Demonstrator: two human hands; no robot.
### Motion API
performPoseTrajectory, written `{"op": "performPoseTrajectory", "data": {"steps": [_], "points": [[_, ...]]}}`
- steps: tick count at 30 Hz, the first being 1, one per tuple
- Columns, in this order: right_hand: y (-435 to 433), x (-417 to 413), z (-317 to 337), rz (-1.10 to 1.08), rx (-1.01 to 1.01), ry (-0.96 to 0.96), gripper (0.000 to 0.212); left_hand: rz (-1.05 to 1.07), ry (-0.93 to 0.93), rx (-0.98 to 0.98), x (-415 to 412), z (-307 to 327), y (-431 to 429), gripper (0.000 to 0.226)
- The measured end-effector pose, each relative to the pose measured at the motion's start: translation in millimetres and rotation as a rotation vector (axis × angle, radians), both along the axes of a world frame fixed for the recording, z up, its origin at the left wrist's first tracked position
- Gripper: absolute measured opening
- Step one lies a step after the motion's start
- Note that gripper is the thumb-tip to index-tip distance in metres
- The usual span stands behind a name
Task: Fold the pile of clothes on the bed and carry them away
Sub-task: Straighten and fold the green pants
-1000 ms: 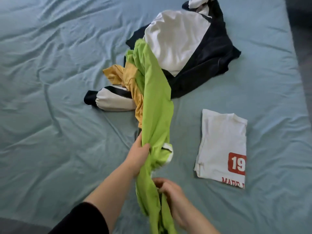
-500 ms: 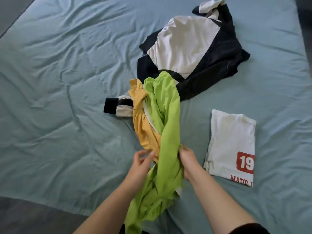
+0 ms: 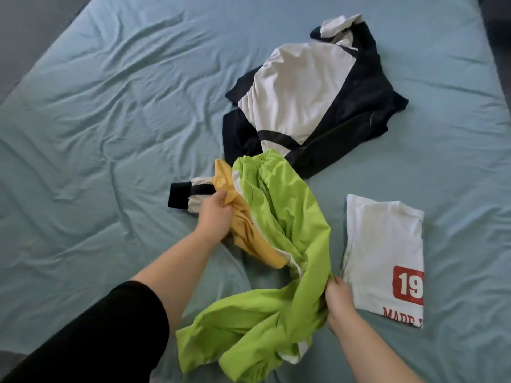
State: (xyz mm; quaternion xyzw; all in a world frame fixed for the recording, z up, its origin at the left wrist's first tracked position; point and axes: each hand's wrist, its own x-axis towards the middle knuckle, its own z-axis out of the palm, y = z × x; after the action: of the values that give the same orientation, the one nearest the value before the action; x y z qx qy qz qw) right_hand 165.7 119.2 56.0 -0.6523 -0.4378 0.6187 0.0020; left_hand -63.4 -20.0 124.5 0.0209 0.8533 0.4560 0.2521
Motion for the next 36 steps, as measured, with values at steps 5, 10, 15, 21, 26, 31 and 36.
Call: {"op": "performPoseTrajectory", "data": {"steps": [5,10,15,21,26,31,36], "points": [[9.7,-22.7,22.8,0.075,0.077,0.020,0.025,0.053,0.223,0.115,-74.0,61.4,38.6,0.041],[15.2,-34.4,48.8,0.019,-0.001,0.131,0.025,-0.199,0.129,0.031,-97.1,66.2,65.3,0.085],[3.0,-19.9,55.9,0.006,-0.362,0.225,0.026,-0.061,-0.354,-0.207,-8.3,2.3,44.6,0.116],[7.4,4.3,28.3,0.330,-0.304,-0.044,0.023,0.351,-0.696,0.261,47.7,-54.1,31.0,0.053],[35.6,-26.5,24.1,0.259,0.463,0.019,0.025,0.182,-0.601,0.165,52.0,-50.3,16.3,0.040],[-2.2,-75.9,-2.9,0.641,0.123,0.017,0.078,0.259,-0.656,0.148,70.3,-49.2,-5.6,0.031],[-13.2,-80.9,-44.8,0.588,0.223,-0.190,0.037,0.185,-0.407,0.120,80.6,-65.1,-26.7,0.028]]}}
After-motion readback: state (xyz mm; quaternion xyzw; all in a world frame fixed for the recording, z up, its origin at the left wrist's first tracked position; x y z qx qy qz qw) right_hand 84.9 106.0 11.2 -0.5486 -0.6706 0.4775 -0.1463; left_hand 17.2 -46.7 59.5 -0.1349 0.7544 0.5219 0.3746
